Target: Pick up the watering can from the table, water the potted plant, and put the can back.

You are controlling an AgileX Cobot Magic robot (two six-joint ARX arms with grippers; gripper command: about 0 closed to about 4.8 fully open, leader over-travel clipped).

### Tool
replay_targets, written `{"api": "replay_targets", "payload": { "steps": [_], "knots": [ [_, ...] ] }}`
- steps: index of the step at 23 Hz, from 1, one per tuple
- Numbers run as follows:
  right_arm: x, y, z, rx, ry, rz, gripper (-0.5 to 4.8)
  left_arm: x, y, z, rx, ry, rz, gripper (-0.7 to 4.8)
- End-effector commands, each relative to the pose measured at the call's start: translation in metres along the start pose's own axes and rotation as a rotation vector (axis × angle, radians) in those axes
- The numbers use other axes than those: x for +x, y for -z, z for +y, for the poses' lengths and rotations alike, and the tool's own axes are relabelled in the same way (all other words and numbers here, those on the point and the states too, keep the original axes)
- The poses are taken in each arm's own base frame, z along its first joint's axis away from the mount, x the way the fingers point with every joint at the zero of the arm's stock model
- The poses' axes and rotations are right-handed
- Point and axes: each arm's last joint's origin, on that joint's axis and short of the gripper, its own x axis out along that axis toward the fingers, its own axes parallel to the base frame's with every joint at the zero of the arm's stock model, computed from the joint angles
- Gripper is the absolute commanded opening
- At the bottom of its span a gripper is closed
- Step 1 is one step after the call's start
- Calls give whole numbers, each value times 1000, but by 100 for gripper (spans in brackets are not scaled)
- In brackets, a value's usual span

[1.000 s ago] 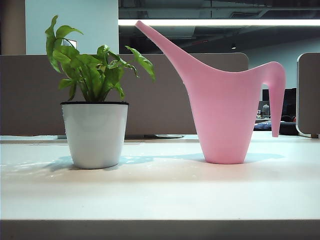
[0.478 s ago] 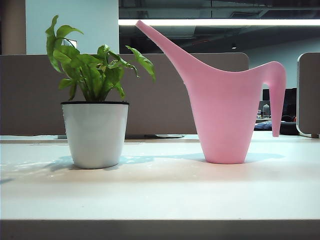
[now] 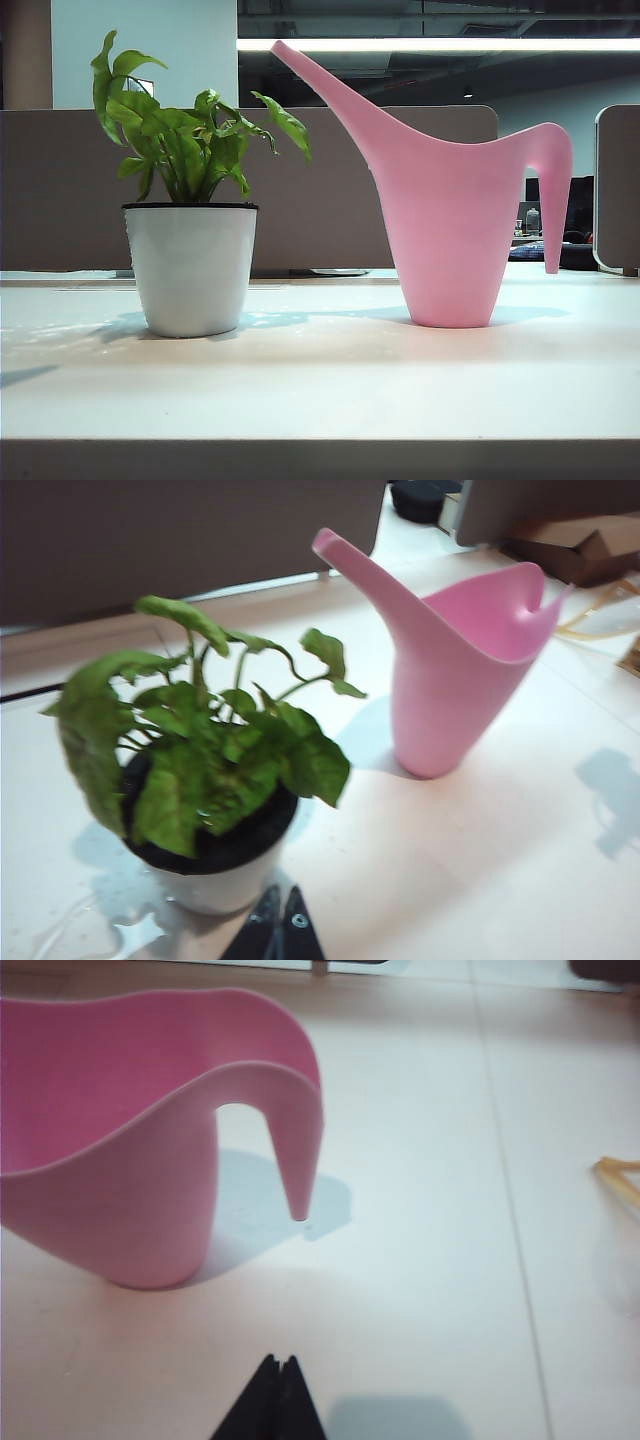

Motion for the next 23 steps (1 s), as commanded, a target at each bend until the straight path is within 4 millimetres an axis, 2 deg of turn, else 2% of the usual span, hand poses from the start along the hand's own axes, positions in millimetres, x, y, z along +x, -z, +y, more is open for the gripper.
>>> {"api": "replay_targets", "payload": {
  "steps": [1,5,6,7,9,12,13,15,16,20,21,23],
  "knots": [
    [0,-11,1,2,-54,-94,18,-1,-5,-1,4,-10,-45,-5],
    [-3,-18,3,-3,-72,-154,27,-5,-6,-3,9,7,-57,-5],
    [-3,-19,3,-5,-76,-157,62,-5,-6,-4,10,11,-58,-5],
    [-3,-19,3,-5,-75,-157,165,-8,-6,-4,11,13,-62,-5],
    [-3,-19,3,-5,-75,-155,284,-8,-5,-4,9,13,-48,-5],
    [2,-20,3,-5,-72,-158,290,-13,-8,-7,23,18,-31,-5],
    [8,-20,3,-4,-68,-151,317,-15,-11,-8,37,25,-45,-5],
    [26,-20,2,-1,-44,-135,425,-17,-14,-8,60,24,-60,-5],
    [41,-19,2,0,-37,-114,445,-17,-15,-8,63,24,-66,-5],
    [83,-7,-1,5,-17,-40,439,-17,-15,-8,63,24,-66,-5],
    [98,1,-3,9,-13,-34,439,-17,-15,-8,63,24,-67,-5],
    [115,14,-5,12,-24,-68,425,-17,-15,-8,63,24,-69,-5]
  ]
}}
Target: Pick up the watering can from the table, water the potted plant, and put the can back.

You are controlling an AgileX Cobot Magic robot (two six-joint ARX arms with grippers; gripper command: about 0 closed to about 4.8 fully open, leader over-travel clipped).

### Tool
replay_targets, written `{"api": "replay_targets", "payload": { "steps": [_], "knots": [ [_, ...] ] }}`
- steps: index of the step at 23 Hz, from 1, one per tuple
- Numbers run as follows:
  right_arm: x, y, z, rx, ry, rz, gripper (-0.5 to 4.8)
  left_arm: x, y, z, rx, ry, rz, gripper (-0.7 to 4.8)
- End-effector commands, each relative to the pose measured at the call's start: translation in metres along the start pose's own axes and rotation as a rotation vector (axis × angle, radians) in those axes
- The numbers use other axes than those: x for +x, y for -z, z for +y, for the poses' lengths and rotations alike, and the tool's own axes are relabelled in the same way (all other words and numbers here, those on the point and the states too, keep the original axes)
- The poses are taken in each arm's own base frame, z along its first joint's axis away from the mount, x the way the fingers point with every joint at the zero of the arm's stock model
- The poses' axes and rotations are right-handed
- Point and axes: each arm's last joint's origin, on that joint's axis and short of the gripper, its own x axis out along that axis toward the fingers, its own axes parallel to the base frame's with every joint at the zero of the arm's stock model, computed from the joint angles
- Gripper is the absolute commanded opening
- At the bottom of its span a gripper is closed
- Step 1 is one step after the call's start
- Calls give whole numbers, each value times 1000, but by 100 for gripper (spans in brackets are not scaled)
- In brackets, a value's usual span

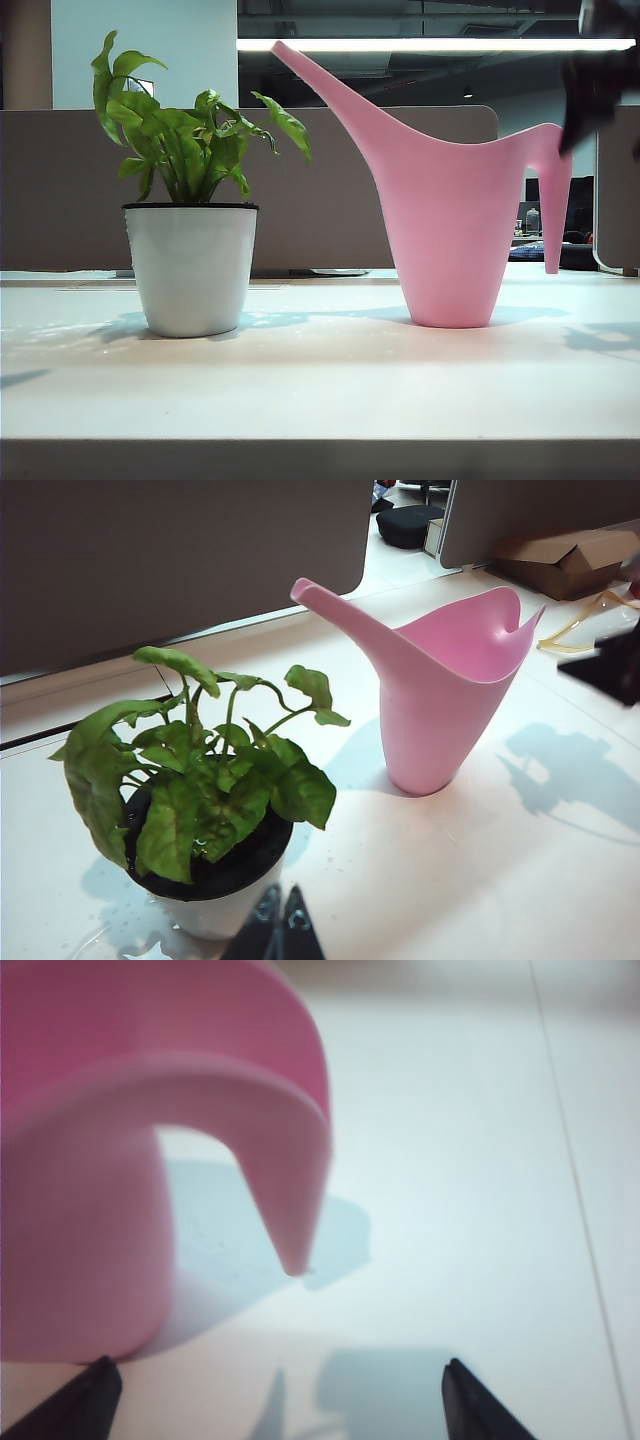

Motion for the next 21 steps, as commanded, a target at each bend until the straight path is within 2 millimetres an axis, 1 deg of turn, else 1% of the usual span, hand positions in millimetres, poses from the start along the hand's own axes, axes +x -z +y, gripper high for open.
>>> {"api": "replay_targets", "payload": {
  "steps": [1,3,9,10,13,16,21],
  "knots": [
    [19,10,-4,1,-11,-124,425,-2,-4,0,4,-8,-23,-5],
    [29,17,-7,-2,-61,-198,418,-2,-3,1,12,-28,-22,-5],
    [63,31,-13,0,-66,-225,418,-2,-3,2,23,-66,-22,-5],
    [71,33,-13,-6,-87,-250,418,-1,-3,2,34,-66,-20,-5],
    [85,35,-14,-17,-96,-327,418,-1,-3,2,34,-66,-17,-5],
    [91,36,-15,-24,-94,-376,418,0,-3,2,33,-66,-16,-5],
    [95,36,-15,-28,-90,-413,418,0,-3,2,32,-66,-16,-5]
  ]
}}
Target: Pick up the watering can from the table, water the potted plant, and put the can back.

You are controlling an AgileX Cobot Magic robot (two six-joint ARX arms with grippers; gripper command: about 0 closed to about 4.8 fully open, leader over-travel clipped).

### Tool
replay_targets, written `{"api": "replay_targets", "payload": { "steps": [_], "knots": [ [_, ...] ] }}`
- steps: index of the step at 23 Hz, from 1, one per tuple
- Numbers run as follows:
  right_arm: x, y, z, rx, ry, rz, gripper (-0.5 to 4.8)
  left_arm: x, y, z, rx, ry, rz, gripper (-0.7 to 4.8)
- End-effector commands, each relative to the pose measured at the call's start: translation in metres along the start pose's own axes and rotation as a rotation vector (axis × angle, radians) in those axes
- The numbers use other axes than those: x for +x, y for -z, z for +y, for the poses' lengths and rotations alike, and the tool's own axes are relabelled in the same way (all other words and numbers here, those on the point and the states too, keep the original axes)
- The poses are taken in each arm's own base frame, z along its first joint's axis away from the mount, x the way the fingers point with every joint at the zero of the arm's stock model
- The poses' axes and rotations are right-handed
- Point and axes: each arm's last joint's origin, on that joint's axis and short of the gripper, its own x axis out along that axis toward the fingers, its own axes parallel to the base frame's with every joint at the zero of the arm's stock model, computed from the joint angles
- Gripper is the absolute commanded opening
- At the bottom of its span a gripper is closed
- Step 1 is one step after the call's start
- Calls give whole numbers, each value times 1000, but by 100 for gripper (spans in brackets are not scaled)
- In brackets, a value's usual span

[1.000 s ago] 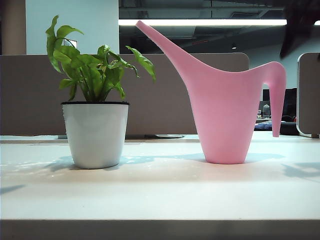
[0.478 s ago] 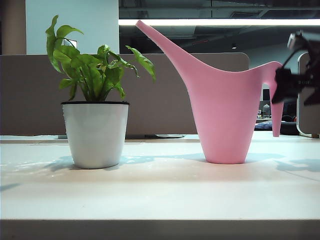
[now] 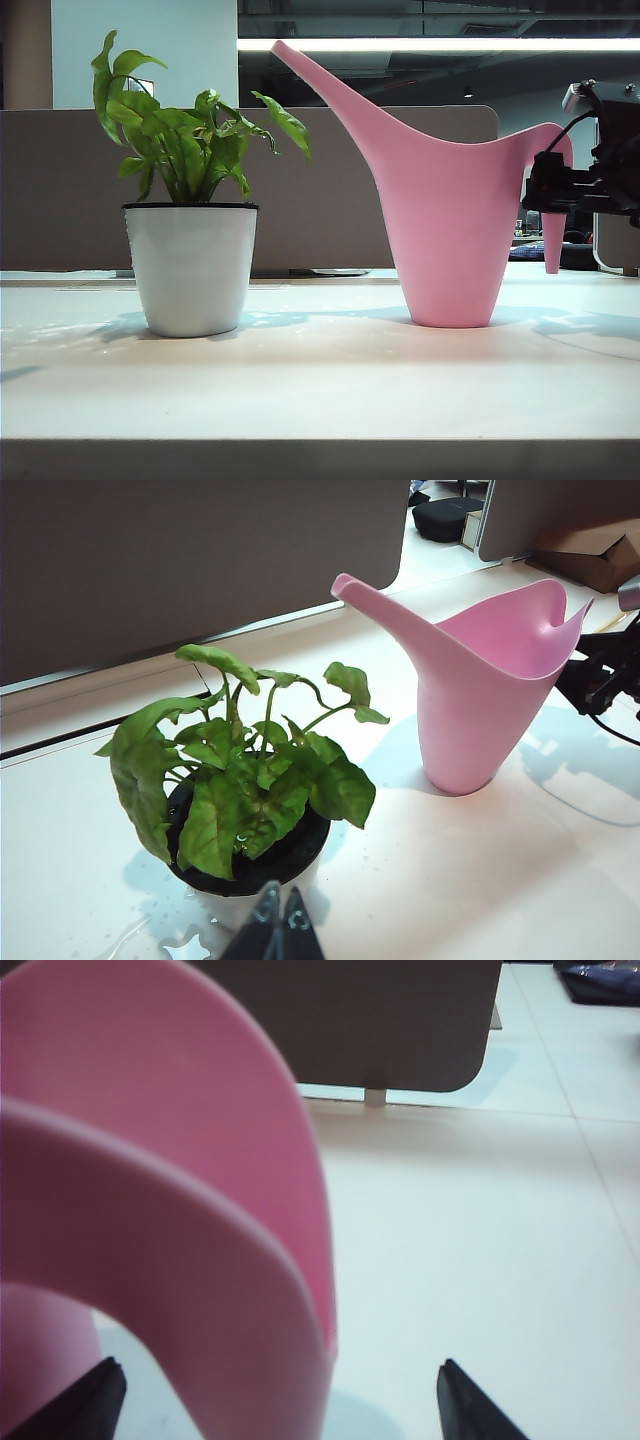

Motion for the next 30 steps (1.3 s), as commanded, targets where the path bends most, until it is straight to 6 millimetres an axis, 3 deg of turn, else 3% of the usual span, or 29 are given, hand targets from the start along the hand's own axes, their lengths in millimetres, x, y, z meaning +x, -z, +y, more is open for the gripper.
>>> {"api": "replay_targets", "payload": {
  "steps": [1,15,17,18,19,23,26,30],
  "knots": [
    [2,-4,0,-10,0,-48,418,-2,-3,0,6,-2,-22,-5],
    [9,0,-3,-25,31,-100,417,-2,-3,0,6,1,-15,-5],
    [9,0,-3,-27,31,-114,357,-2,-2,0,5,1,-7,-5],
    [9,0,-3,-27,31,-113,264,-2,-1,0,5,1,-2,-5],
    [9,0,-3,-27,31,-113,227,-2,-1,0,5,1,0,-5],
    [9,0,-3,-27,30,-115,201,-2,-1,0,4,1,0,-5],
    [9,-1,-2,-27,29,-116,119,-2,-1,0,-3,2,0,-5],
    [9,-4,-2,-33,30,-154,116,-2,-1,0,-2,2,0,-5]
  ]
}}
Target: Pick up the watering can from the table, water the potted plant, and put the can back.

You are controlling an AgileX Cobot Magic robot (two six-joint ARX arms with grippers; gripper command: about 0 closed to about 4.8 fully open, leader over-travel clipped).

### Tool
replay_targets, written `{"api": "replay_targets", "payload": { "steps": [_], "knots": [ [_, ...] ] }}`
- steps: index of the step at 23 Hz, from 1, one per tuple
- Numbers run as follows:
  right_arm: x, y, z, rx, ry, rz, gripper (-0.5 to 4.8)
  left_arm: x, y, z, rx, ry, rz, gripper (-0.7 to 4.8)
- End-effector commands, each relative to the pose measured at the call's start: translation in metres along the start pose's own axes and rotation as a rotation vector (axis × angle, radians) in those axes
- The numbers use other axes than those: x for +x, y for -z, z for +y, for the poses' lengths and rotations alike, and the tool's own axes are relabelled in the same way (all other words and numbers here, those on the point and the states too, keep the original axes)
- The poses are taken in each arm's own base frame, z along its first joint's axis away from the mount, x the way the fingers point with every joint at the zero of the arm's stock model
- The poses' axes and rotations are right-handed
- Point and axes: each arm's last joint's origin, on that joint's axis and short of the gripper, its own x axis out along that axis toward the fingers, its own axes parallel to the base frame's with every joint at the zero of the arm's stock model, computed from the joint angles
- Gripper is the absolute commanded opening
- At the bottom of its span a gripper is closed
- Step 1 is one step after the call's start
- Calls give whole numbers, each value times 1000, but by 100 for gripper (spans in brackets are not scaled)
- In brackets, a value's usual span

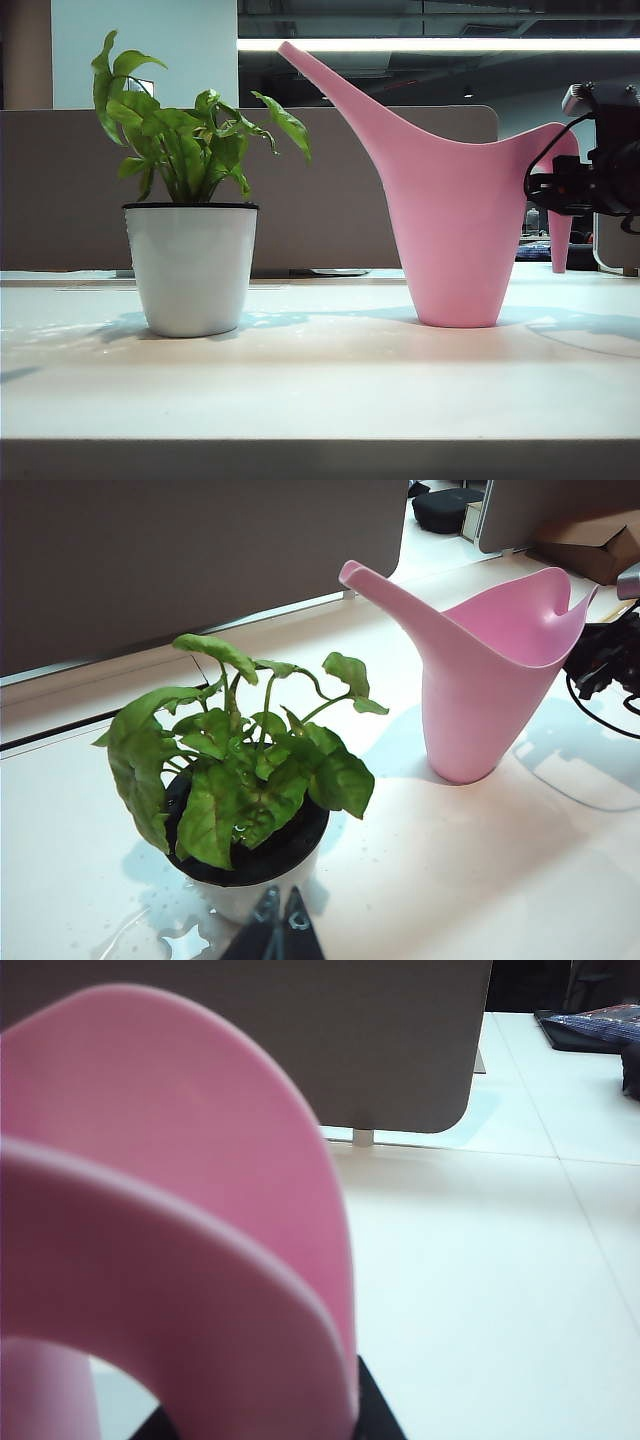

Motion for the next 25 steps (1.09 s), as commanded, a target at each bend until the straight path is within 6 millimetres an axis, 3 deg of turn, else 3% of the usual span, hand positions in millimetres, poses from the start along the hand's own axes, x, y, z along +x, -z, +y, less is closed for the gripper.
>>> {"api": "replay_targets", "payload": {
  "steps": [1,5,9,15,18,25],
  "knots": [
    [0,-12,0,-21,8,-98,116,-2,-3,0,0,0,-16,-5],
    [-7,-33,0,-35,9,-185,116,-2,-3,0,0,0,-16,-5],
    [-23,-67,0,-77,22,-290,116,-2,-3,0,0,0,-16,-5],
    [-36,-109,2,-251,48,-305,116,-2,-3,0,0,0,-15,-5],
    [-41,-142,3,-398,72,-354,116,-2,-3,0,0,0,-15,-5],
    [-42,-167,12,-480,64,-384,116,-2,-2,0,0,0,-13,-5]
  ]
}}
